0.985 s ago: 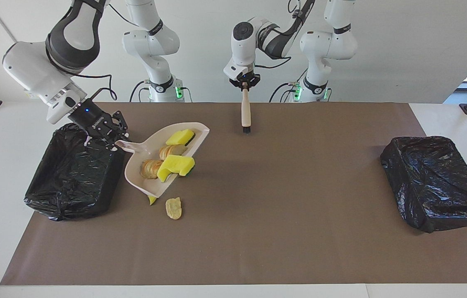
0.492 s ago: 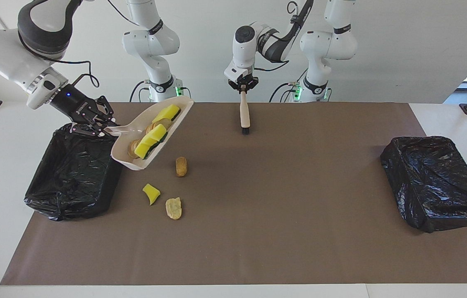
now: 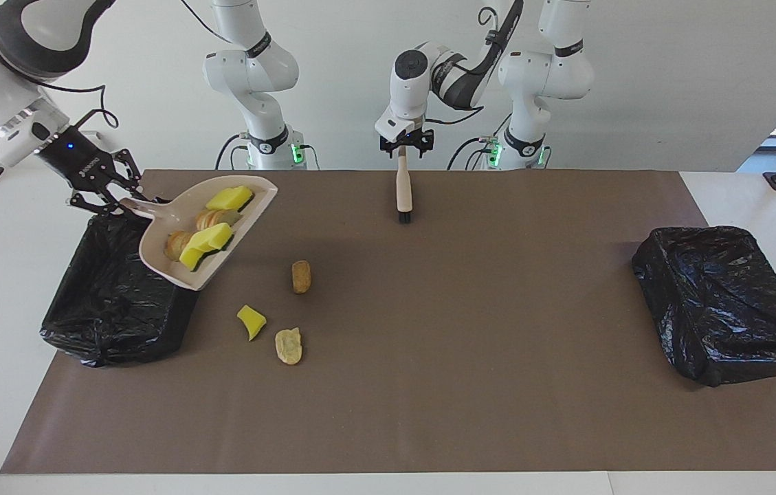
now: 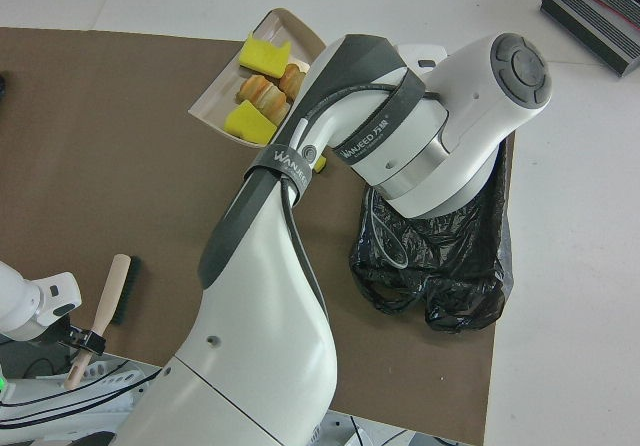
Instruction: Sweep and dump trash in bin
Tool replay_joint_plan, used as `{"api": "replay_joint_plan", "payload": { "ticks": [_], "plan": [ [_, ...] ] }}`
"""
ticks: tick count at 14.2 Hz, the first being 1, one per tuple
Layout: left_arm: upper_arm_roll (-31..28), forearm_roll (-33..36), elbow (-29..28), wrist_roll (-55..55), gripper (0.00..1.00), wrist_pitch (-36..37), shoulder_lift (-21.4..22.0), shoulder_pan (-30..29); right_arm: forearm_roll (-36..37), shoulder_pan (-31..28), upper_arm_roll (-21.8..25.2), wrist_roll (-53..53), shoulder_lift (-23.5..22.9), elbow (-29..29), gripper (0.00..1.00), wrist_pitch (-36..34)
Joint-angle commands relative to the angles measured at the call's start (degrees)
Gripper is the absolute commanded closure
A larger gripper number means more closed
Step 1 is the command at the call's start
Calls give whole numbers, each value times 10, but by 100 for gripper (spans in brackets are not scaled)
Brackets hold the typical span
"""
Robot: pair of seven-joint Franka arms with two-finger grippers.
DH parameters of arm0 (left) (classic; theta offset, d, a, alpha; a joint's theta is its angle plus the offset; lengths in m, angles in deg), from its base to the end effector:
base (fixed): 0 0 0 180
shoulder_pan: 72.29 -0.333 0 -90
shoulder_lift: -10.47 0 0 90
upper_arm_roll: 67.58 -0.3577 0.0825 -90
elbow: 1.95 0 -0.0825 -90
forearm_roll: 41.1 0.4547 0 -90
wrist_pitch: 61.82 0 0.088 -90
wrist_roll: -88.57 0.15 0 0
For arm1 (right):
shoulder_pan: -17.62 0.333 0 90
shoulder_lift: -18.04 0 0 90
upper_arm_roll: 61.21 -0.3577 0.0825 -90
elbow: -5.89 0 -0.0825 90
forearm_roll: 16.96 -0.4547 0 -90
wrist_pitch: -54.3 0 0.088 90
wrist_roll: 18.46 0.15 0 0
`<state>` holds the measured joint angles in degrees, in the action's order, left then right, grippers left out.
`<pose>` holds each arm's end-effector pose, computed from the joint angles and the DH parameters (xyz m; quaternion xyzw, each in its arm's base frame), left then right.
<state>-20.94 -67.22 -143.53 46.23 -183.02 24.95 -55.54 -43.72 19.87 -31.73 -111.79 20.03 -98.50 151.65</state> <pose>0.1946 -0.4389 0.2968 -0.9923 0.0325 0.1192 0.0029 0.5695 -0.2271 0.5318 -0.8346 -0.4957 -0.1826 0.1565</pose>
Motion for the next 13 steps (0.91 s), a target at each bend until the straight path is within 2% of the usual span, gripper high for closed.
{"api": "replay_joint_plan", "payload": {
  "ticks": [1, 3, 5, 11, 13],
  "plan": [
    [-29, -7, 32, 59, 0, 47, 2, -35, 61, -3, 50, -40, -5, 20, 100, -21],
    [-79, 8, 61, 75, 0, 70, 5, -35, 107, -4, 73, -82, -6, 37, 100, -20],
    [-130, 69, 106, 81, 0, 118, 4, -35, 153, -7, 85, -130, -29, 59, 100, -13],
    [-318, 175, 237, 249, 0, 232, -6, -35, 296, -8, 90, -167, -45, 58, 100, 123],
    [-379, 200, 304, 281, 0, 265, -23, -33, 314, -6, 89, -164, -63, 53, 100, 152]
  ]
}}
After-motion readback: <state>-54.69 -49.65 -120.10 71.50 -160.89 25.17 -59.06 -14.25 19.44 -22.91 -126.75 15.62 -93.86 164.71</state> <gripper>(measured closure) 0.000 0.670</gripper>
